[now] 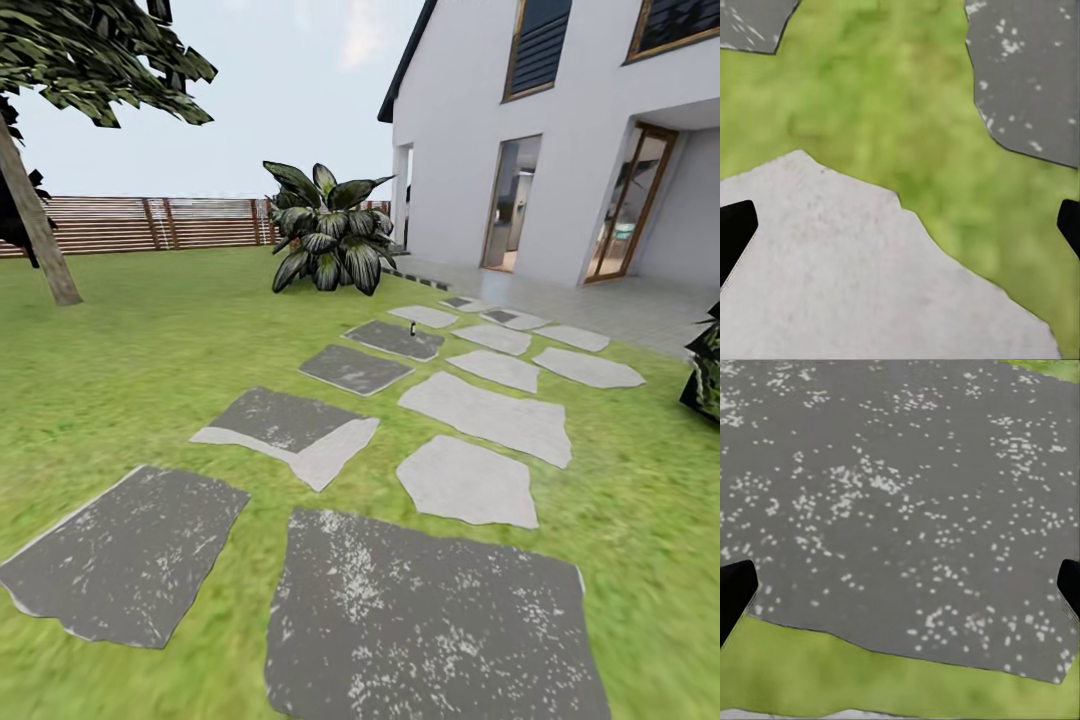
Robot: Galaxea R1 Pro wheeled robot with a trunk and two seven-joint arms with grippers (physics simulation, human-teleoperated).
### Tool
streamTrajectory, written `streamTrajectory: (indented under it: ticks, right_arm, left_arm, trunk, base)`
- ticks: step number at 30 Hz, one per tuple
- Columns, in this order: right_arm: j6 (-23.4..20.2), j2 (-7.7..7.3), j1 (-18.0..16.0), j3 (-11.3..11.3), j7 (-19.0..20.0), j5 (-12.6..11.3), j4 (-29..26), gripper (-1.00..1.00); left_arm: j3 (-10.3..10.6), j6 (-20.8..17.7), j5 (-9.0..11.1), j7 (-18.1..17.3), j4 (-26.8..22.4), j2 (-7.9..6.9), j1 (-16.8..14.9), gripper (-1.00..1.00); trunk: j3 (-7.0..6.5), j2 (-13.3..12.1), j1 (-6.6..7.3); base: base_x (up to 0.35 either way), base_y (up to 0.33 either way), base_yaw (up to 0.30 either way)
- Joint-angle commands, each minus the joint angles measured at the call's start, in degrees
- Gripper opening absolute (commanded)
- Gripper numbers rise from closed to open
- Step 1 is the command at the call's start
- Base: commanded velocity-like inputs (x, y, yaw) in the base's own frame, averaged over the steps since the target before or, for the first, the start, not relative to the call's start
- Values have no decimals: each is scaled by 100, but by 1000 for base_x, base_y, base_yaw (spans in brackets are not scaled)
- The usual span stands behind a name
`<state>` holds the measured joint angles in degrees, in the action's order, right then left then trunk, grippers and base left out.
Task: In the garden, pick up the pesticide atomizer on the floor and spray pesticide onto both trees until each tree trunk is fully covered.
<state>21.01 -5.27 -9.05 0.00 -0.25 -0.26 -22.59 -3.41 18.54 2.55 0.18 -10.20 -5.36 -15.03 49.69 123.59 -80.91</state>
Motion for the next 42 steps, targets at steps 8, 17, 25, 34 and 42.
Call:
streamTrajectory:
  ticks: [8, 17, 25, 34, 42]
  right_arm:
    - [0, 0, 0, 0, 0, 0, 0, 100]
    - [0, 0, 0, 0, -1, 0, 0, 100]
    - [0, 0, 0, -1, -1, 0, 0, 100]
    - [0, 0, 0, -5, -1, 0, 0, 100]
    - [8, 0, 0, 0, 1, 5, 0, 100]
  left_arm:
    - [2, 0, 0, 0, 0, 0, 0, 100]
    - [1, 0, 0, 0, 0, 0, 0, 100]
    - [0, 0, 0, 0, 8, 0, 0, 100]
    - [-1, 0, 0, 1, 9, 0, 0, 100]
    - [-1, 0, 0, 1, 0, 0, 0, 100]
  trunk:
    - [0, 0, 0]
    - [0, 0, 0]
    - [0, 0, 0]
    - [0, 0, 0]
    - [0, 0, 0]
  base:
    - [338, 0, 0]
    - [338, 0, -139]
    - [338, 0, -226]
    - [338, 0, -12]
    - [338, 0, 0]
